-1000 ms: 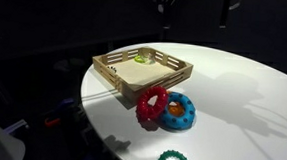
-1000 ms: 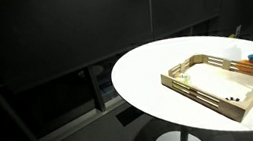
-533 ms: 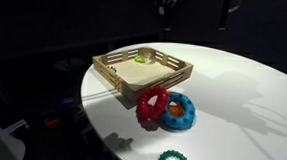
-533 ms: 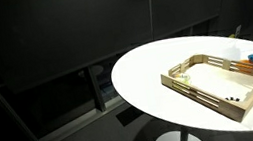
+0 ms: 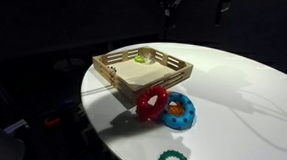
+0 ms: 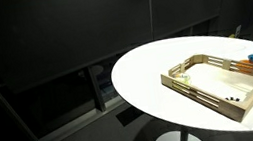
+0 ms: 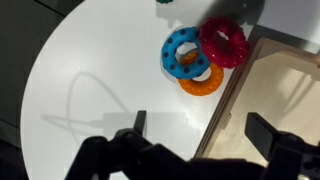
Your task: Take the blue ring off of the tray
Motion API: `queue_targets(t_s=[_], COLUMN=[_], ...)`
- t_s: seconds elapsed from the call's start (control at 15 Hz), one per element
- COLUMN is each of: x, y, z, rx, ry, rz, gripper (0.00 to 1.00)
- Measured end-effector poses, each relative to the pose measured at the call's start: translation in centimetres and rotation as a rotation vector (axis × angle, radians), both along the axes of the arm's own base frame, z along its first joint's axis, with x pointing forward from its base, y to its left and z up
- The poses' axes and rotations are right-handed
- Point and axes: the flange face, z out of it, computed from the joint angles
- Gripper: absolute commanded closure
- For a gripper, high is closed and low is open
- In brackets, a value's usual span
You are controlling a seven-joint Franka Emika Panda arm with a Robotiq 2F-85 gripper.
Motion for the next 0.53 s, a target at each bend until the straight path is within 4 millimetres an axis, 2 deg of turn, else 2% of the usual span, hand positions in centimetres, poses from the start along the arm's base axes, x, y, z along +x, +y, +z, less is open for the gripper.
queue_targets(t_s=[0.27, 0.53], x=[2.9, 5.5], y=[3.0, 6.8], z=[-0.7, -2.9], rx=[0.056, 0.121], ry=[-0.053, -0.098], rz=[-0.002, -0.026], gripper=[0.00, 0.00])
